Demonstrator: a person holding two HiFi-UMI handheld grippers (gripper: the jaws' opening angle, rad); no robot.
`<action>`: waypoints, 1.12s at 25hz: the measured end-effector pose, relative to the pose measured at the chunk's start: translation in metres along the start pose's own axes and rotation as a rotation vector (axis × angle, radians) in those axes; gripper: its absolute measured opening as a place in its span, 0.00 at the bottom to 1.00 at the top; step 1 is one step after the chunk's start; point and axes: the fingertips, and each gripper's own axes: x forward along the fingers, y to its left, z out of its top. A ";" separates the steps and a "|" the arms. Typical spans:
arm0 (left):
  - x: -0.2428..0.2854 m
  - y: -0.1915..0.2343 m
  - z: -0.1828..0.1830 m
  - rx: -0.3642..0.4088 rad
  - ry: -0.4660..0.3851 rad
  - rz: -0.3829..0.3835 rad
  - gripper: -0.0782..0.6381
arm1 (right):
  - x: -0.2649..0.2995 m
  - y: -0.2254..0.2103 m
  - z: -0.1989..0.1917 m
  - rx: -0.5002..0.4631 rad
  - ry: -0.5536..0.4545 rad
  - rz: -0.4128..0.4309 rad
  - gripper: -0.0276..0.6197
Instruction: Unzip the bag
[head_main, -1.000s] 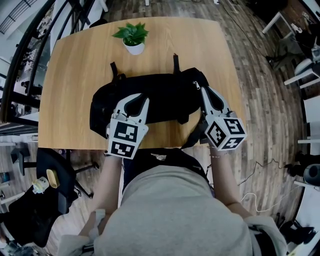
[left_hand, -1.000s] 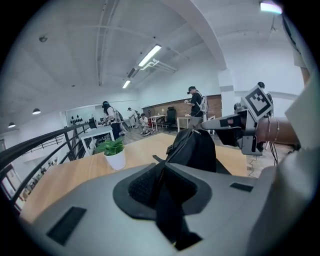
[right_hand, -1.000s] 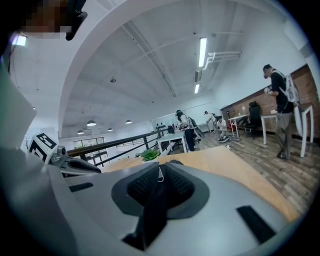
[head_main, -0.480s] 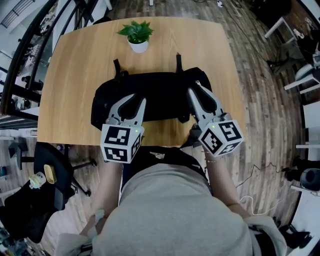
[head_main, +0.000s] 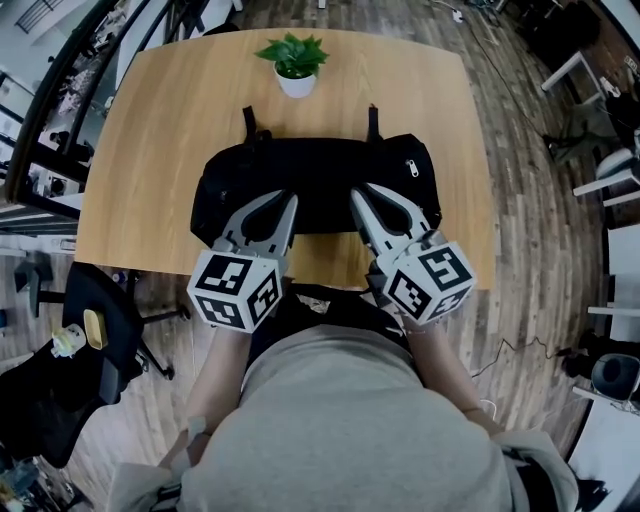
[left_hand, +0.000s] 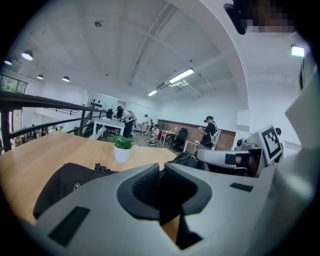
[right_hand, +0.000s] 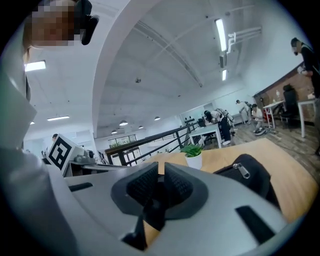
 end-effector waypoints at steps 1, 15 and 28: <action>-0.002 -0.001 -0.001 -0.010 0.001 -0.009 0.17 | 0.001 0.003 -0.002 -0.006 0.006 0.008 0.10; -0.012 -0.016 -0.022 0.037 0.082 0.010 0.14 | 0.004 0.039 -0.020 -0.082 0.132 0.117 0.05; -0.011 -0.011 -0.033 0.040 0.127 0.035 0.14 | 0.002 0.045 -0.039 -0.075 0.168 0.101 0.05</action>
